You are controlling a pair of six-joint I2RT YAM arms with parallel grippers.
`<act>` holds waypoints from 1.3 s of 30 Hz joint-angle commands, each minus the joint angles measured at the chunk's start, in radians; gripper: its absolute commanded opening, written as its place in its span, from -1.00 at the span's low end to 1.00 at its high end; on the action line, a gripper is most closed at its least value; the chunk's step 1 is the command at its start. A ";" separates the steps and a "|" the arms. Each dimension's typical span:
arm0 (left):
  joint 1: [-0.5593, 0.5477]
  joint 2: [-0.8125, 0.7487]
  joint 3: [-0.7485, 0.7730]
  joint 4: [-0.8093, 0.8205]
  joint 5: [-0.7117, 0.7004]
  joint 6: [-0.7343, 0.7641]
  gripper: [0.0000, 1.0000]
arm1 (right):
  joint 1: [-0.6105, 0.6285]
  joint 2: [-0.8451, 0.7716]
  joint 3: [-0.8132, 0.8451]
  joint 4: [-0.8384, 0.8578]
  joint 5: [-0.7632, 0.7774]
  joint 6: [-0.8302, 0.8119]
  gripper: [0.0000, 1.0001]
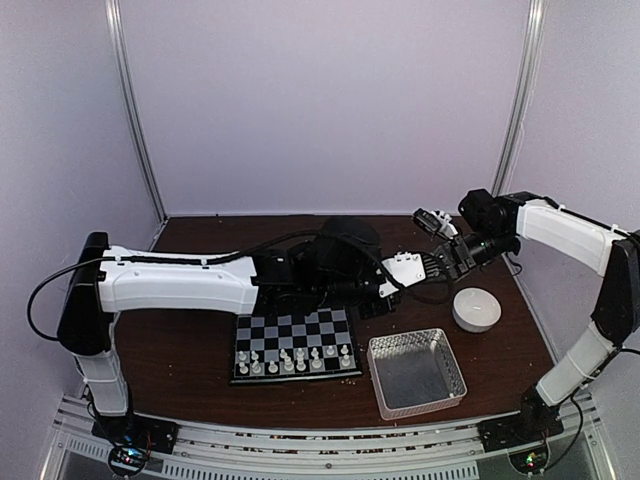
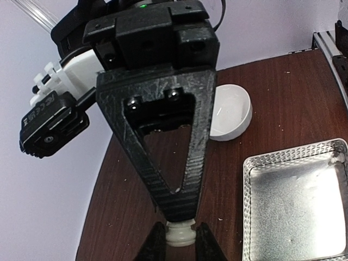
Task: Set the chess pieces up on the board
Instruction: Place the chess piece on the chessboard.
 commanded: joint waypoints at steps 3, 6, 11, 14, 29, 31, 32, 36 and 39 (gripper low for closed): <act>-0.003 0.015 0.012 0.038 -0.053 -0.016 -0.36 | 0.006 -0.053 0.019 0.027 0.088 0.001 -1.00; -0.003 -0.054 -0.076 0.054 -0.041 0.001 -0.16 | 0.017 -0.071 0.064 0.020 0.201 -0.017 -1.00; 0.015 -0.264 -0.266 0.059 -0.072 0.013 -0.10 | 0.155 -0.105 0.151 0.050 0.569 -0.076 -1.00; 0.061 -0.428 -0.379 0.048 -0.085 -0.054 -0.08 | 0.278 -0.080 0.195 0.030 0.771 -0.128 -1.00; 0.552 -0.808 -0.639 0.023 0.001 -0.315 0.07 | 0.753 0.402 0.561 -0.131 1.318 -0.216 -1.00; 0.561 -0.817 -0.654 0.024 -0.002 -0.326 0.07 | 0.784 0.452 0.600 -0.135 1.354 -0.225 -1.00; 0.562 -0.823 -0.663 0.027 -0.002 -0.328 0.07 | 0.799 0.472 0.615 -0.138 1.366 -0.231 -1.00; 0.562 -0.844 -0.669 0.031 -0.009 -0.328 0.07 | 0.839 0.543 0.670 -0.163 1.382 -0.242 -1.00; 0.563 -0.855 -0.669 0.030 -0.017 -0.325 0.08 | 0.858 0.576 0.668 -0.170 1.405 -0.252 -1.00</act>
